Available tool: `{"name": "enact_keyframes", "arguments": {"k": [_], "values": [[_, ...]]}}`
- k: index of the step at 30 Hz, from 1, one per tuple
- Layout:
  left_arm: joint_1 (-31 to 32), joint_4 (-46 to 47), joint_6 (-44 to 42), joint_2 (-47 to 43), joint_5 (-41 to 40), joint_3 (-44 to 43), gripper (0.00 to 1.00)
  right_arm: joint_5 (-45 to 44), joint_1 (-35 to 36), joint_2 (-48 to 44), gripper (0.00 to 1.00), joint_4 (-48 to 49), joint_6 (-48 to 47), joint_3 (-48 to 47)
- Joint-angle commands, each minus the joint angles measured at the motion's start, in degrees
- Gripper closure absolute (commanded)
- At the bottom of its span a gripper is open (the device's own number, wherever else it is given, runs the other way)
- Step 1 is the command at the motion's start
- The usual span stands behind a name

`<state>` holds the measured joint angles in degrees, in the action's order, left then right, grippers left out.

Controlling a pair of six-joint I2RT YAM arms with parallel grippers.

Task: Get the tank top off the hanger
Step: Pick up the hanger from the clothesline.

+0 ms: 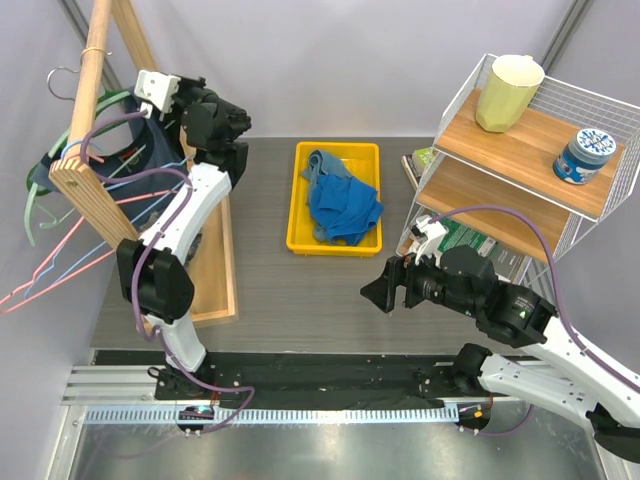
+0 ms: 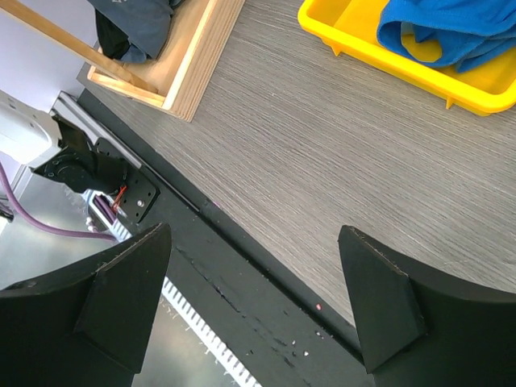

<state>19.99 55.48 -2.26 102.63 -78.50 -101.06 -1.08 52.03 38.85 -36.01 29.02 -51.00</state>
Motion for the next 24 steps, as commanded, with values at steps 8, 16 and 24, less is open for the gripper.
{"name": "enact_keyframes", "arguments": {"k": [8,16,24], "values": [[1.37,1.99,4.29,-3.67,-0.60,6.40,1.00,0.29,0.26,0.00,0.09,2.00,-1.68,0.64],[5.06,14.45,-5.45,-1.38,-2.27,7.97,1.00,0.38,0.26,-2.11,0.08,2.35,-1.59,0.55],[9.36,23.43,-13.90,0.90,-3.41,7.37,1.00,2.40,0.26,-4.04,0.08,1.38,-1.94,0.38]]}}
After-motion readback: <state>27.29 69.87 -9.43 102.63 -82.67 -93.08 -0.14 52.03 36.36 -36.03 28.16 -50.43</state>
